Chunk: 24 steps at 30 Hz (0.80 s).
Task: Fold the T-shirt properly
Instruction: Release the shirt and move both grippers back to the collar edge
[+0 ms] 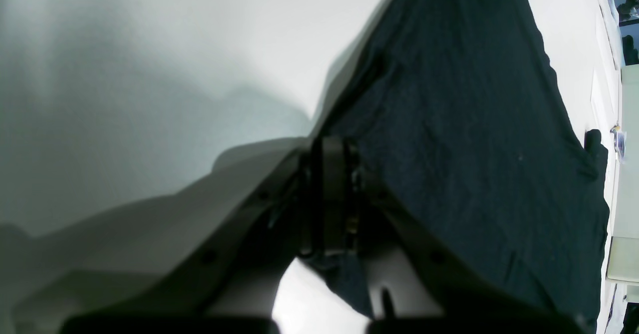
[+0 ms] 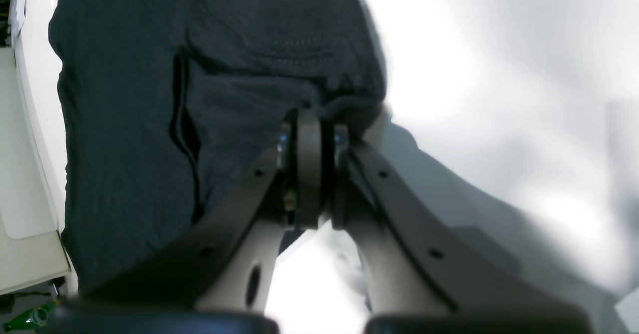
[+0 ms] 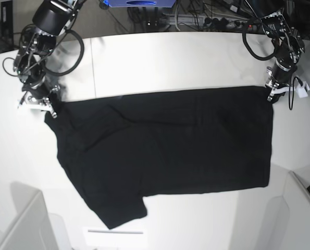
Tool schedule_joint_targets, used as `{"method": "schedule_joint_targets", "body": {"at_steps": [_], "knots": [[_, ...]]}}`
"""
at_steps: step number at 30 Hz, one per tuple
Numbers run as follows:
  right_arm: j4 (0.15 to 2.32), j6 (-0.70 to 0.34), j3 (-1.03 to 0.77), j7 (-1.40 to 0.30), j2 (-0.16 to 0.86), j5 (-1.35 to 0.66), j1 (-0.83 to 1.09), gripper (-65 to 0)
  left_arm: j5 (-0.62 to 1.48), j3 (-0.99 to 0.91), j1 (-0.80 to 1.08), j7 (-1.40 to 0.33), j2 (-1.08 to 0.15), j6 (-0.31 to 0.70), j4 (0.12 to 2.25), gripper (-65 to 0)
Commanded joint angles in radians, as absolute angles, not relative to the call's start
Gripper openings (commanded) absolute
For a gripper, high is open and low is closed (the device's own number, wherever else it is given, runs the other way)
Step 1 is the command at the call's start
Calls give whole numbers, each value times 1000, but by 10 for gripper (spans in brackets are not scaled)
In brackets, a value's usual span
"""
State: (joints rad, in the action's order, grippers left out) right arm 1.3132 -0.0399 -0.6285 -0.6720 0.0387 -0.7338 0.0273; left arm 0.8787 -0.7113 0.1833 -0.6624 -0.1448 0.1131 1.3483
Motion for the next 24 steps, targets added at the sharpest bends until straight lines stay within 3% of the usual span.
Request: {"method": "schedule_joint_targets", "body": {"at_steps": [1, 11, 24], "knots": [[1313, -22, -628, -702, 50, -711, 27, -650, 854, -710, 194, -693, -153, 101, 1353, -650], [1342, -22, -628, -708, 51, -713, 82, -650, 854, -616, 243, -693, -197, 101, 1442, -650], [1573, -22, -630, -771, 45, -713, 223, -650, 854, -611, 384, -693, -200, 99, 1575, -650]]}}
